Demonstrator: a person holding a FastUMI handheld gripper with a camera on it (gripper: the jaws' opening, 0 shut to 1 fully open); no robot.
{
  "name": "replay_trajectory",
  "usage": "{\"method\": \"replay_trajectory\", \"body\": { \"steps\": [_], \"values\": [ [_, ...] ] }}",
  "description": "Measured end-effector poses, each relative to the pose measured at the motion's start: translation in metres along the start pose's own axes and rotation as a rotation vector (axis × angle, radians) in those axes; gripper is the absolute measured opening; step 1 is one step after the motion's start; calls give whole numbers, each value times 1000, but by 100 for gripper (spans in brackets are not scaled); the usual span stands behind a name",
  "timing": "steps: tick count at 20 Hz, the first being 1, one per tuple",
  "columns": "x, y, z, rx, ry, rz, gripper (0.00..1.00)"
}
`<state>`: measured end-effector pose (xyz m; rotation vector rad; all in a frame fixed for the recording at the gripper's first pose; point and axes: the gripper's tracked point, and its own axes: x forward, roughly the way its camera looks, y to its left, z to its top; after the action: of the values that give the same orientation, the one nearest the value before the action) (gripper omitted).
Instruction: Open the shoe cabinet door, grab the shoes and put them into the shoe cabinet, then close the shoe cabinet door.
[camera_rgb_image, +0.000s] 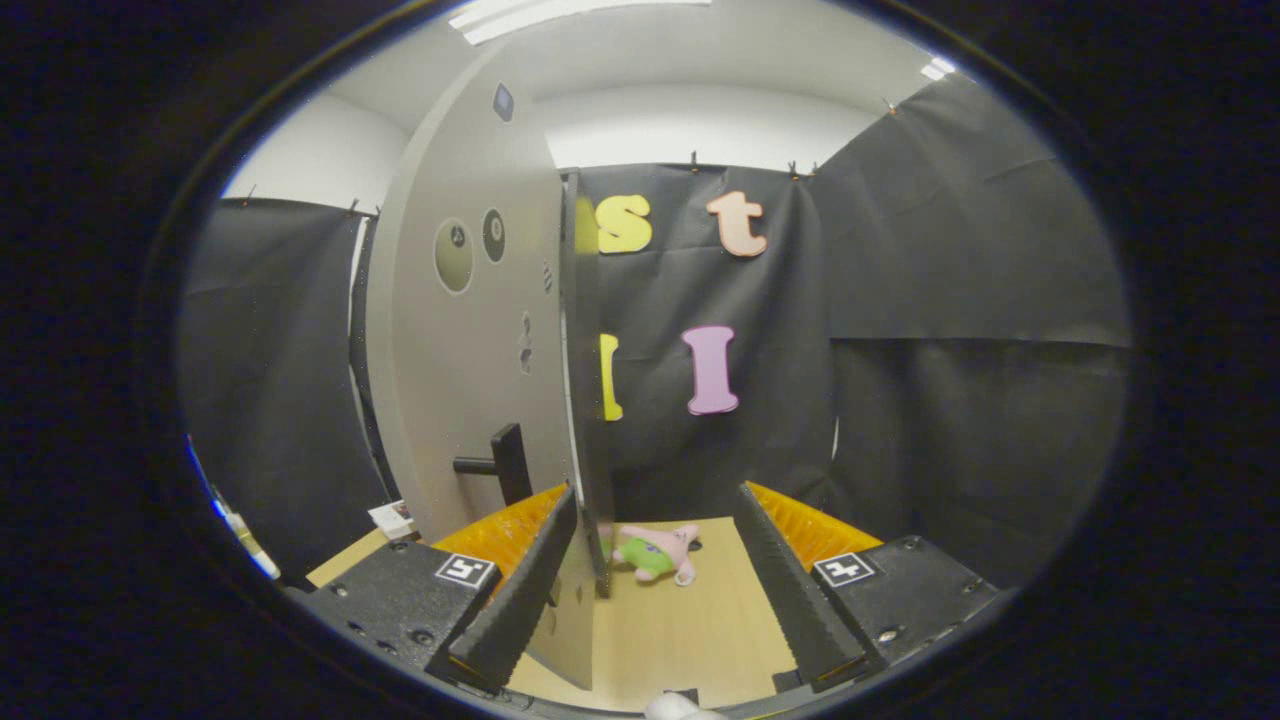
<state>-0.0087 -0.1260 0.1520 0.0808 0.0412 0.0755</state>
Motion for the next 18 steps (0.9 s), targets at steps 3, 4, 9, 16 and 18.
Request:
{"method": "replay_trajectory", "body": {
  "steps": [3, 4, 9, 16, 18],
  "values": [
    [5, 5, 2, -10, -3, 39, 100],
    [5, 8, 1, -16, -4, 44, 100],
    [6, 21, -2, -33, 5, 67, 96],
    [2, 70, -8, -27, 16, 78, 97],
    [6, 92, -10, -18, 23, 88, 97]
  ]
}}
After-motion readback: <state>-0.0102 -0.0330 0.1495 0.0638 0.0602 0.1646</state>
